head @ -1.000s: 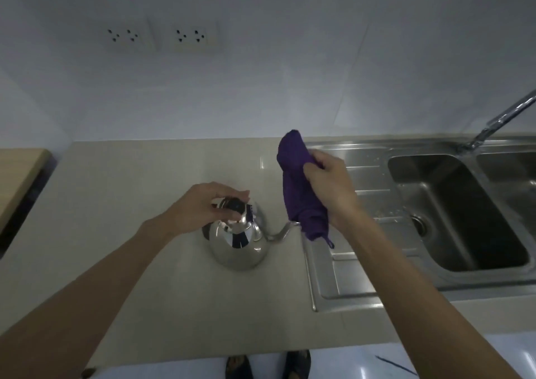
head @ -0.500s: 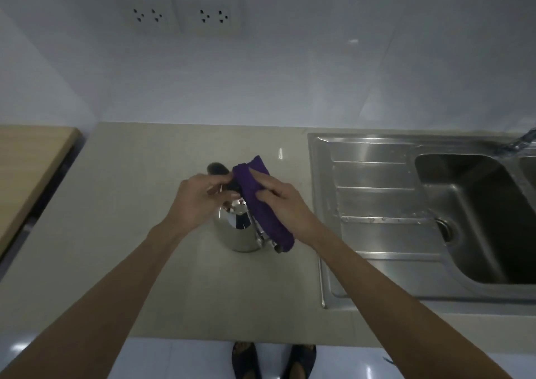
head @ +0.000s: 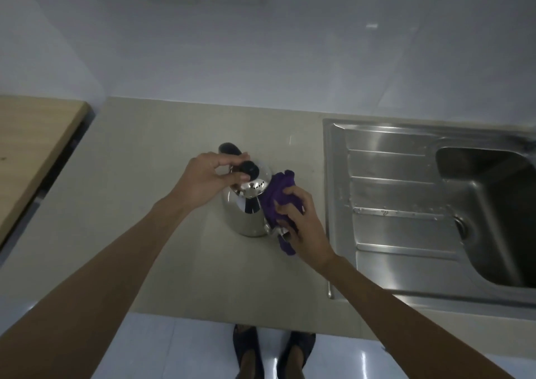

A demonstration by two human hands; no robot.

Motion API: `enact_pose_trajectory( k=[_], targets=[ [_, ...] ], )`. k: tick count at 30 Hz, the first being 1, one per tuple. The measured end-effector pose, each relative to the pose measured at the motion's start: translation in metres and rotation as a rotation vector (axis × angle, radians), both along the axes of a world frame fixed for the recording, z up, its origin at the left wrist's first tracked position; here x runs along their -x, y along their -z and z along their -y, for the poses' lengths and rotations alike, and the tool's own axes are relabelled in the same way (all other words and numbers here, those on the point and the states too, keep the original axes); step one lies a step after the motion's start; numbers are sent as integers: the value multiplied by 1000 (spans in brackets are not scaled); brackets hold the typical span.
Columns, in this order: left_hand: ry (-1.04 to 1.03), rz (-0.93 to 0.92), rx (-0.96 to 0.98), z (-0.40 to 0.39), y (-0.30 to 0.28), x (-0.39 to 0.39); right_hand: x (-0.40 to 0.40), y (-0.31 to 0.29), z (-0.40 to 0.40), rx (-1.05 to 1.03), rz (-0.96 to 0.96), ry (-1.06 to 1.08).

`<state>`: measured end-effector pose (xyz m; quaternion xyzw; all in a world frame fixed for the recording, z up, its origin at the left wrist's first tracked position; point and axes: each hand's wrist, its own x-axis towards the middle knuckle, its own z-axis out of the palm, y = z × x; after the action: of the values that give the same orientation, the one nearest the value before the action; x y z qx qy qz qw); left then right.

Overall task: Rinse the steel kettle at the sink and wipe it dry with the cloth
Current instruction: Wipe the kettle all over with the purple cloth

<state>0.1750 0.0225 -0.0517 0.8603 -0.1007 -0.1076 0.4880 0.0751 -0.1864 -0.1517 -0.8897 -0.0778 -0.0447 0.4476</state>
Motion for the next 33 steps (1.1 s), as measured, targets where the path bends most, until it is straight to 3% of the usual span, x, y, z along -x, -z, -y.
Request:
enact_pose_trajectory(
  k=[6,9,12,18,23,26,29,30,33],
  targets=[
    [-5,-11,-1,-1,1,1,16,29,-3,209,100,-19],
    [4,-5,-6,-1,1,2,18,39,1,312,-29,-2],
    [5,-7,6,-1,0,3,16,46,9,530,-134,-117],
    [5,-24,32,-2,1,1,15,49,13,322,108,-48],
    [-10,95,-95,2,3,13,-7,41,21,428,-62,-194],
    [-36,304,-170,14,6,25,-14,1,31,77,8,61],
    [-26,310,-111,18,8,26,-23,-39,19,-337,112,236],
    [-15,291,-102,17,9,24,-24,-46,10,-392,107,219],
    [17,208,-105,9,10,18,-10,-25,-20,-285,42,136]
  ],
)
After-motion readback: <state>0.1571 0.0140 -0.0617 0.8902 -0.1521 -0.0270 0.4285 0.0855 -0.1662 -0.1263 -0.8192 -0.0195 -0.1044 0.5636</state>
